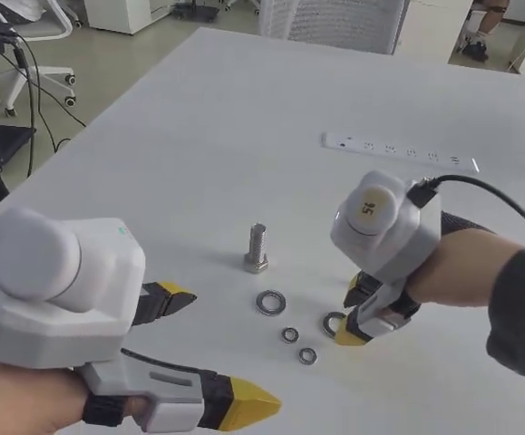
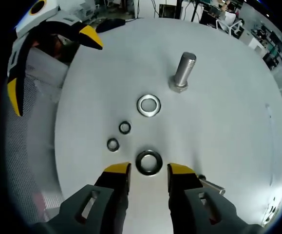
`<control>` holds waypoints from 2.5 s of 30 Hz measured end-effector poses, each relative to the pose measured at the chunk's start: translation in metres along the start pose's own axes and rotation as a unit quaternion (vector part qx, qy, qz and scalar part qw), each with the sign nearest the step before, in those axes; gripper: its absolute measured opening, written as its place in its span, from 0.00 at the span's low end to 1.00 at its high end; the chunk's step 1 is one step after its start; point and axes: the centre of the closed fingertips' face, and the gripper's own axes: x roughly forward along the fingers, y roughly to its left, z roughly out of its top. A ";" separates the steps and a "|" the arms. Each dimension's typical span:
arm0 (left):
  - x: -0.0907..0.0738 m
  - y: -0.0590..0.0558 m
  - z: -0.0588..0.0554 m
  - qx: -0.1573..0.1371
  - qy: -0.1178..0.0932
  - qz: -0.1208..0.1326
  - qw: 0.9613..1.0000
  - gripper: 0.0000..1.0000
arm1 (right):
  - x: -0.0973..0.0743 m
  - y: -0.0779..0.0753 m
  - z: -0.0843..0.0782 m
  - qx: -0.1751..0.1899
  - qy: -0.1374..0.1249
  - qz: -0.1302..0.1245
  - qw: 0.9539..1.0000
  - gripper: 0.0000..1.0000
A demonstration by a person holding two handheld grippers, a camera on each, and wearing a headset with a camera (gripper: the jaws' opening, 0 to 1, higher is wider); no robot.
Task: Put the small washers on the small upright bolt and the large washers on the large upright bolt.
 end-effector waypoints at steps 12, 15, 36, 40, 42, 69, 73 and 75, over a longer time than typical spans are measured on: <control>0.000 0.000 0.001 0.000 -0.001 0.000 1.000 0.87 | 0.005 0.000 0.000 0.002 0.004 0.001 1.000 0.31; 0.000 0.000 0.001 0.000 -0.001 0.000 1.000 0.87 | 0.005 -0.001 0.000 -0.004 0.005 -0.002 1.000 0.30; 0.000 -0.001 0.003 -0.001 -0.003 -0.001 1.000 0.87 | 0.004 0.002 0.001 -0.018 0.013 -0.001 1.000 0.24; 0.000 0.000 0.003 -0.001 -0.004 -0.001 1.000 0.86 | 0.003 0.001 0.001 -0.019 0.013 -0.002 1.000 0.24; 0.000 0.000 0.003 -0.001 -0.004 -0.001 1.000 0.86 | 0.001 0.000 0.002 -0.019 0.012 -0.002 1.000 0.24; -0.001 0.000 0.008 0.002 -0.014 0.000 1.000 0.86 | -0.026 -0.006 0.022 -0.040 0.012 -0.015 0.999 0.23; -0.001 0.000 0.009 0.002 -0.016 0.000 1.000 0.86 | -0.034 -0.007 0.027 -0.047 0.013 -0.018 0.999 0.23; -0.002 0.000 0.009 0.002 -0.017 0.000 1.000 0.86 | -0.040 -0.008 0.033 -0.050 0.008 -0.019 0.999 0.23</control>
